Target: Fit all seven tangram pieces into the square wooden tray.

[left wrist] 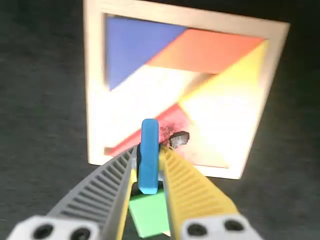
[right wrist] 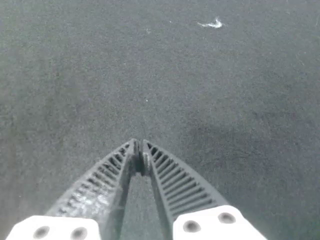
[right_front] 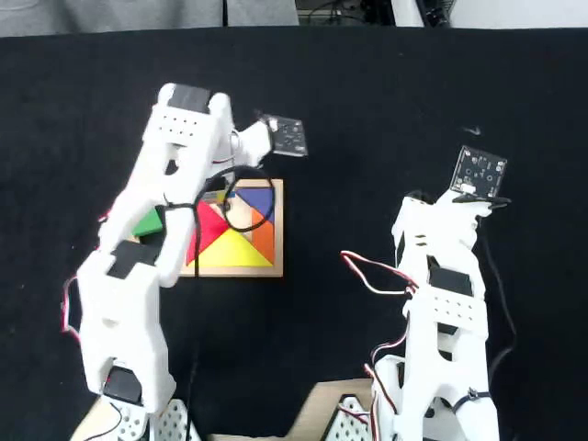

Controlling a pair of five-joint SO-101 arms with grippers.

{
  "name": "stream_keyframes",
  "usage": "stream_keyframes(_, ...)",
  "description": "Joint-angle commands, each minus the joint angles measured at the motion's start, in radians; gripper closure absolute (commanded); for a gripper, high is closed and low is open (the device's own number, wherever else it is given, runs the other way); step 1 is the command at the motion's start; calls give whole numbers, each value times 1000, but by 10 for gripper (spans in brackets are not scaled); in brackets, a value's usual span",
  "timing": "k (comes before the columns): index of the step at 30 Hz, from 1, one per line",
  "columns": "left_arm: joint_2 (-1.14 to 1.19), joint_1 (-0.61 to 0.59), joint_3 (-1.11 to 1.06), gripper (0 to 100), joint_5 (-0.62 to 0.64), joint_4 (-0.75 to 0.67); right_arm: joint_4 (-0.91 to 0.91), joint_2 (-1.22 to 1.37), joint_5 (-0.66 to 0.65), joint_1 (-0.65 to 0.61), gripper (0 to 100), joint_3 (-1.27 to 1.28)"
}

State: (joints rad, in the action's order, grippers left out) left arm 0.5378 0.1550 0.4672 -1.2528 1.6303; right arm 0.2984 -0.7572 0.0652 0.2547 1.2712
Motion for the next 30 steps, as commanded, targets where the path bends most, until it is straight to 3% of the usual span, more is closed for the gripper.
stream_keyframes(1,-77,-12,-93,970,-57,-176,-20,-25,-2,-14,984,-8)
stream_keyframes(6,-35,5,-179,970,-51,-341,-20,-25,-2,-14,984,-8)
stream_keyframes(30,14,-44,-193,970,-55,-334,-20,-25,-2,-14,984,-8)
